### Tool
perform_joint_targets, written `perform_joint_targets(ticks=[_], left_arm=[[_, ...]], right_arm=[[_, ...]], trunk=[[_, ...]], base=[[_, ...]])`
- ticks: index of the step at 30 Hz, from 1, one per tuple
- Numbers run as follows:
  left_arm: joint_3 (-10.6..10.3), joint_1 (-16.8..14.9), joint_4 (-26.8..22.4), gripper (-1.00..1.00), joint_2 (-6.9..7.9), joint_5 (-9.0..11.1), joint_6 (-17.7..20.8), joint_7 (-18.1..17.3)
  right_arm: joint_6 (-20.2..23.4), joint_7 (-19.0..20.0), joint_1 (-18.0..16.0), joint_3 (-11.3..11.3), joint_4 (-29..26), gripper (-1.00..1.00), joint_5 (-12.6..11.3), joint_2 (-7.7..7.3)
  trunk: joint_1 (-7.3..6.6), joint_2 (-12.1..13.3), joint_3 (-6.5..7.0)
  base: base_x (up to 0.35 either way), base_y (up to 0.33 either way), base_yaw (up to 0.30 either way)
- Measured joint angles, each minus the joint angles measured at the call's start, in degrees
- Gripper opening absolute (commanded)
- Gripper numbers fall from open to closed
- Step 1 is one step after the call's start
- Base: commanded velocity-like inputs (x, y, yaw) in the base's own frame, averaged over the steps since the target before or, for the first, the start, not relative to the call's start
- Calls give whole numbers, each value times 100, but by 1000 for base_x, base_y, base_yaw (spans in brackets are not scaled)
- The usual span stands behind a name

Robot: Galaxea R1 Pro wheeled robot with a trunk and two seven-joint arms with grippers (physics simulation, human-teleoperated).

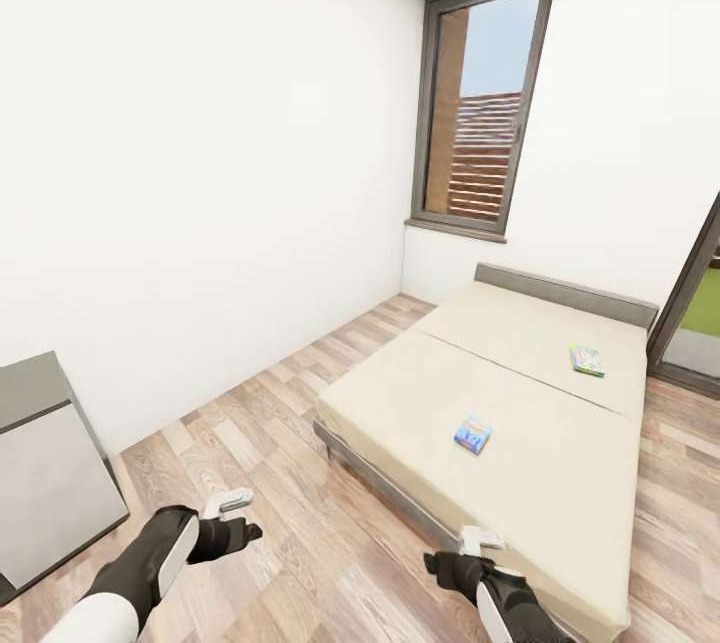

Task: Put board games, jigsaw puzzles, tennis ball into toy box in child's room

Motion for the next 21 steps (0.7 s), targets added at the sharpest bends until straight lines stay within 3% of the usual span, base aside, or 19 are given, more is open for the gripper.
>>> perform_joint_targets(ticks=[6,21], left_arm=[[-19,0,-28,100,-25,-31,-194,9],[-25,0,-31,100,-47,-34,-291,18]], right_arm=[[-193,-2,-41,2,2,100,1,-10],[-252,-20,-48,8,-2,100,6,-5]], trunk=[[0,0,0],[0,0,0]], base=[[0,-22,0],[0,-165,0]])
